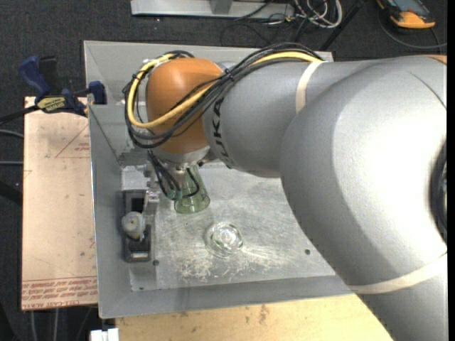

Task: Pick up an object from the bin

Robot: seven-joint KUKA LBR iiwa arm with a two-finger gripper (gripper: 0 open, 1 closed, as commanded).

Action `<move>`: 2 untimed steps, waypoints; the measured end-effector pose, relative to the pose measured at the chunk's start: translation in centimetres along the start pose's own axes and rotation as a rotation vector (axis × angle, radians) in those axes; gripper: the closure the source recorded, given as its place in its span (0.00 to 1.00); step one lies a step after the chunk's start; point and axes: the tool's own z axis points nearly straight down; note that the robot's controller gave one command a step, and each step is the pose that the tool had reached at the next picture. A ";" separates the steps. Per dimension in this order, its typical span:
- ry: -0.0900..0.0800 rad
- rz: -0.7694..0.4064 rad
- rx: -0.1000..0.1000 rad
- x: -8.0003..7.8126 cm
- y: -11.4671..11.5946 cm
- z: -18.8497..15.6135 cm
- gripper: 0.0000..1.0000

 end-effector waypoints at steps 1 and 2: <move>0.019 0.002 0.003 0.4 0.1 0.1 1.00; 0.018 0.003 0.003 0.4 0.1 0.1 1.00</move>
Offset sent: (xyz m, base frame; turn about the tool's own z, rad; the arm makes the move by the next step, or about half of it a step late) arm 0.0000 0.0000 0.0000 0.0000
